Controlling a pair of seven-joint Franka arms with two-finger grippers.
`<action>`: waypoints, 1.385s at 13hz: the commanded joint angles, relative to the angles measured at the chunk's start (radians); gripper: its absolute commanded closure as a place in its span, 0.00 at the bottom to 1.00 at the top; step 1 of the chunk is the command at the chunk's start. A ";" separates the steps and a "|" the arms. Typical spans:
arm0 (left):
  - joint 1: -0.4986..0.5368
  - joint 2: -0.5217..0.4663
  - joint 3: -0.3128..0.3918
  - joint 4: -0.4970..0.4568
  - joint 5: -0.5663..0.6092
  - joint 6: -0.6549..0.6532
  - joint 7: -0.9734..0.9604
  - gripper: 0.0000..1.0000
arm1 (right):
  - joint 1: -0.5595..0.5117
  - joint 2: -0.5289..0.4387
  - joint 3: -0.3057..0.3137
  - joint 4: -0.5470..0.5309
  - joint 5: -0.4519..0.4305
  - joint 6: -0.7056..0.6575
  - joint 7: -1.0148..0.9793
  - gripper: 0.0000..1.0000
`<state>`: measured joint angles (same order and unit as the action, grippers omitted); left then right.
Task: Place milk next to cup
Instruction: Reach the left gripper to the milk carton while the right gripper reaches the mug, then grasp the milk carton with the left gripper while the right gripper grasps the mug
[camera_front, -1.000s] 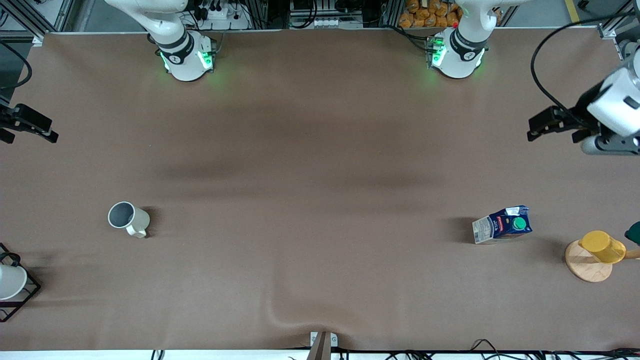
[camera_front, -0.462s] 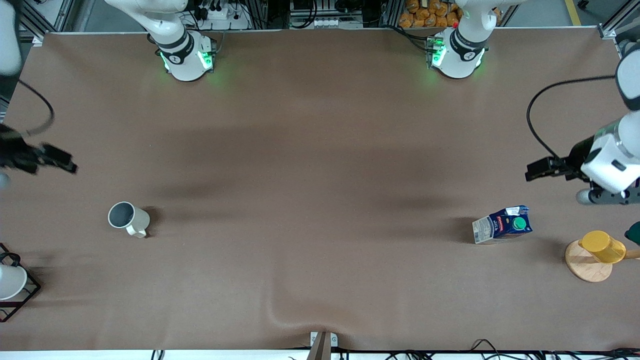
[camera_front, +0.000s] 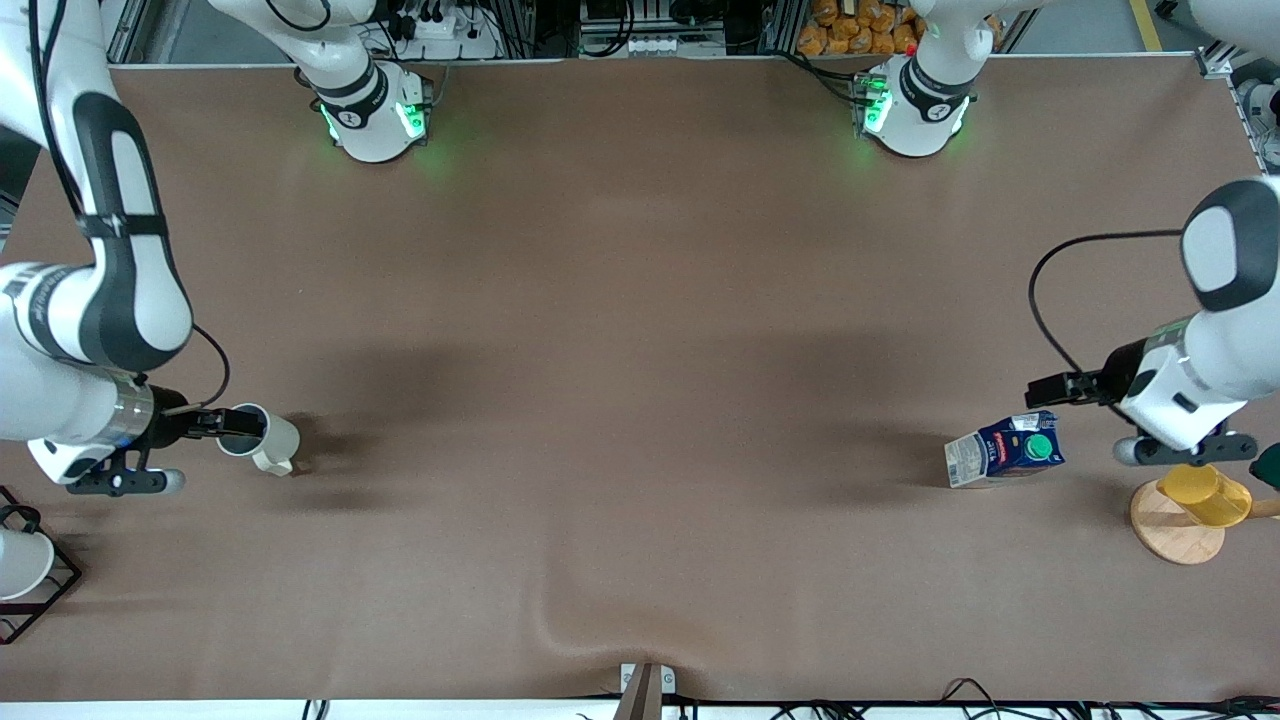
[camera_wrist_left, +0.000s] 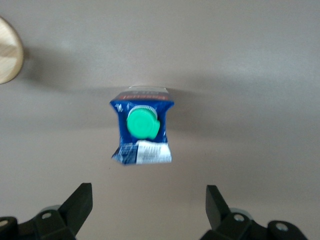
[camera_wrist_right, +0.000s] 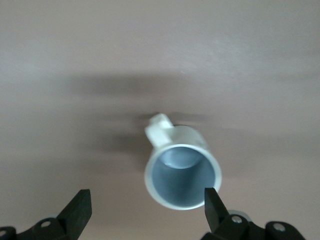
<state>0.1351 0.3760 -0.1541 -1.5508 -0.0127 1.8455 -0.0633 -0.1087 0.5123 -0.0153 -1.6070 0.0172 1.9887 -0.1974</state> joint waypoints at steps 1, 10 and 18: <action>-0.009 0.049 -0.002 0.011 0.045 0.053 -0.053 0.00 | -0.006 0.032 0.006 0.030 -0.088 -0.025 -0.048 0.00; -0.002 0.164 -0.007 0.009 0.125 0.161 -0.136 0.00 | -0.034 0.124 0.008 0.072 -0.082 -0.010 -0.371 0.00; -0.014 0.188 -0.007 0.008 0.143 0.181 -0.142 0.19 | -0.060 0.181 0.009 0.067 -0.014 0.125 -0.491 0.32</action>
<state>0.1246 0.5603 -0.1564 -1.5505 0.0977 2.0195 -0.1815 -0.1671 0.6565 -0.0180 -1.5626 -0.0173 2.0800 -0.6722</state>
